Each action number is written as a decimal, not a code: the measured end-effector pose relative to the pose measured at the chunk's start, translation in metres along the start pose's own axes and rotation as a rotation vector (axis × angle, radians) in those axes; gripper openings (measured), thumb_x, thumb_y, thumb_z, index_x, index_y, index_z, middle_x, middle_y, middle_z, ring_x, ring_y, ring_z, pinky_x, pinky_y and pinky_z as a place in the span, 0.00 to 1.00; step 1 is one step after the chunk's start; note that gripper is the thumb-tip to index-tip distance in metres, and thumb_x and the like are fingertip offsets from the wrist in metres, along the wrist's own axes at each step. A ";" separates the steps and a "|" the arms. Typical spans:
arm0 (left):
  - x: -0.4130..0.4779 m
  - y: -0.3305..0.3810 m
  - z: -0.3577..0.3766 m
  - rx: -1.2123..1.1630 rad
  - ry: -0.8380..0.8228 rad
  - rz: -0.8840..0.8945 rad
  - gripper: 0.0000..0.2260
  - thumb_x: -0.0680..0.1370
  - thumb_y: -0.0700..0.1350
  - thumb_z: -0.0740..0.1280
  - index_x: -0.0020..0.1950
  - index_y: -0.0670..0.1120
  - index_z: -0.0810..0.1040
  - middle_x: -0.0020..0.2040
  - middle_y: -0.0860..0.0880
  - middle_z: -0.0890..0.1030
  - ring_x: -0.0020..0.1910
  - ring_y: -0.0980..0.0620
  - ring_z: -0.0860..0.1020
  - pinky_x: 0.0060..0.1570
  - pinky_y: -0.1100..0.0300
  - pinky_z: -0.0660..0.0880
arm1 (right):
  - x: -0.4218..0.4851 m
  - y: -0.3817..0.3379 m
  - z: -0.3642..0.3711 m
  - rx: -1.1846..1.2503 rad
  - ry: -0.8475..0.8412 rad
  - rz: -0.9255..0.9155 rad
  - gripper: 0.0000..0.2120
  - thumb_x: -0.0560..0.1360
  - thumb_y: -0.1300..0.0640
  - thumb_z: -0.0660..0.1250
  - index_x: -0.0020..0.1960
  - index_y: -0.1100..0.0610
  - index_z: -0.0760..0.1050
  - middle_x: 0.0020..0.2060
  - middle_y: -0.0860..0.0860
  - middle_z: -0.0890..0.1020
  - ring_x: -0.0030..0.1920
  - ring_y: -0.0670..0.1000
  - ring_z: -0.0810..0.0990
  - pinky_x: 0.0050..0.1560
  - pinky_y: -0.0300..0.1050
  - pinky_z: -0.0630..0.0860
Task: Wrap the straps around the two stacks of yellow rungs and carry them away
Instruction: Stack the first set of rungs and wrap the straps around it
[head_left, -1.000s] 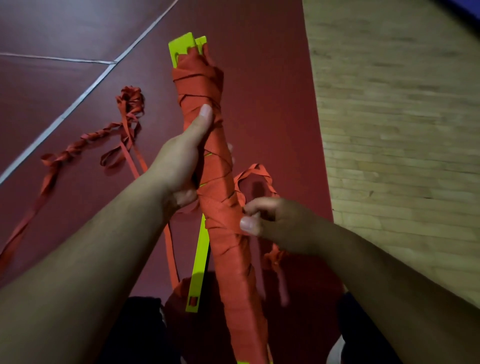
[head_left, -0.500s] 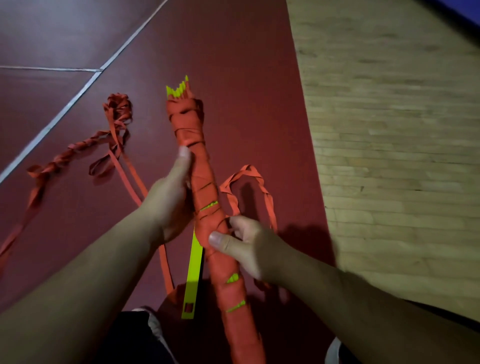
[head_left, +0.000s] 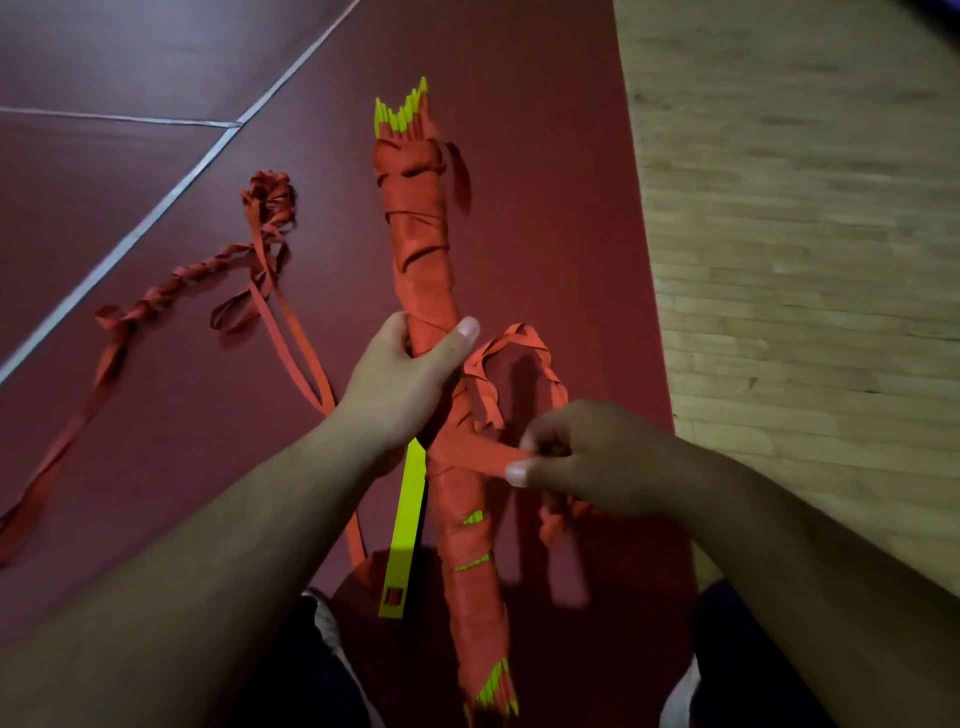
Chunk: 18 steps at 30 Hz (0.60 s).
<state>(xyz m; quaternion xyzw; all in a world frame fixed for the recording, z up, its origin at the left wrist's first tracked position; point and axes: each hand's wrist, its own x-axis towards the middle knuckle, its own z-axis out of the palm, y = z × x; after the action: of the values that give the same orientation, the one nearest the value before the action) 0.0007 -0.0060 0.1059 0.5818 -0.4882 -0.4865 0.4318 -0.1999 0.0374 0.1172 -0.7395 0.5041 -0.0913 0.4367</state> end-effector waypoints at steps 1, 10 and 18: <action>0.001 -0.002 -0.003 0.025 0.016 -0.008 0.17 0.73 0.61 0.73 0.48 0.49 0.76 0.34 0.55 0.77 0.33 0.55 0.75 0.39 0.55 0.72 | -0.001 0.000 0.000 -0.069 0.024 -0.025 0.11 0.76 0.48 0.71 0.41 0.55 0.79 0.31 0.51 0.82 0.31 0.48 0.79 0.36 0.45 0.73; -0.002 0.008 -0.012 -0.129 -0.052 -0.172 0.11 0.78 0.54 0.71 0.50 0.47 0.77 0.38 0.48 0.78 0.37 0.48 0.76 0.41 0.51 0.74 | -0.010 0.003 -0.013 0.409 0.076 -0.188 0.06 0.74 0.55 0.67 0.41 0.53 0.81 0.40 0.54 0.86 0.41 0.53 0.82 0.46 0.55 0.77; -0.011 0.022 -0.008 -0.569 -0.227 -0.413 0.30 0.68 0.59 0.69 0.63 0.43 0.72 0.39 0.42 0.80 0.33 0.45 0.80 0.38 0.53 0.82 | -0.003 0.003 -0.011 0.562 0.178 -0.011 0.17 0.81 0.55 0.64 0.34 0.51 0.75 0.30 0.56 0.73 0.30 0.54 0.70 0.31 0.45 0.69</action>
<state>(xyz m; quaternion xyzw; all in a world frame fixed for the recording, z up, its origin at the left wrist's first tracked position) 0.0048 0.0018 0.1301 0.4670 -0.2506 -0.7411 0.4121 -0.2100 0.0330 0.1223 -0.5813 0.4914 -0.2940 0.5781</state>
